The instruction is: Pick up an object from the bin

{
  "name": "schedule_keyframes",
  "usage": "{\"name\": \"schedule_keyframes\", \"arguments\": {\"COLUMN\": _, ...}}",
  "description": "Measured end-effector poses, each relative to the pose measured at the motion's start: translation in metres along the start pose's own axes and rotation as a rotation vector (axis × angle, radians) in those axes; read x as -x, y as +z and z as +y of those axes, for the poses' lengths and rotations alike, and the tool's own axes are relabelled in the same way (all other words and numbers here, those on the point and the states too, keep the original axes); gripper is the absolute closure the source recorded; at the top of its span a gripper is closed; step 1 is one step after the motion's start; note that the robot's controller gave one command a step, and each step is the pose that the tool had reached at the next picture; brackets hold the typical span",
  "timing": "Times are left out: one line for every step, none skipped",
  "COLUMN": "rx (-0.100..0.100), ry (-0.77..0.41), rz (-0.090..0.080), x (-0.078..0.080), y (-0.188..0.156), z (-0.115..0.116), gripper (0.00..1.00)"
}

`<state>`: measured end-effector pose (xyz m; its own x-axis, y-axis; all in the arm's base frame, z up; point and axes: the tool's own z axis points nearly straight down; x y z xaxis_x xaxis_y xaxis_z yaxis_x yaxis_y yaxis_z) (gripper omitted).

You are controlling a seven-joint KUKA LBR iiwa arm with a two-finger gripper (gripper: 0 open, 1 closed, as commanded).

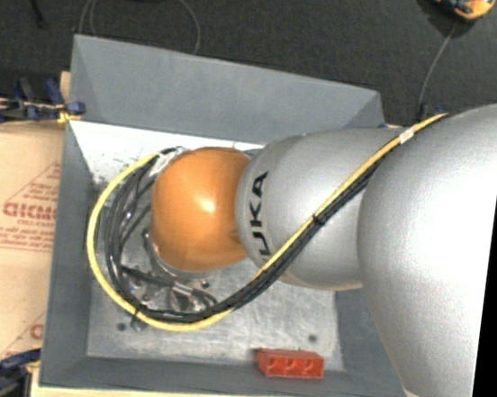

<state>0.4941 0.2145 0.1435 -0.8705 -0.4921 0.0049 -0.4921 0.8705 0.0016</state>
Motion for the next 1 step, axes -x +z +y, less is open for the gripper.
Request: {"name": "schedule_keyframes", "arguments": {"rx": -0.006, "ry": 0.123, "rz": -0.011, "x": -0.0338, "y": -0.0385, "z": -0.1157, "gripper": 1.00}}
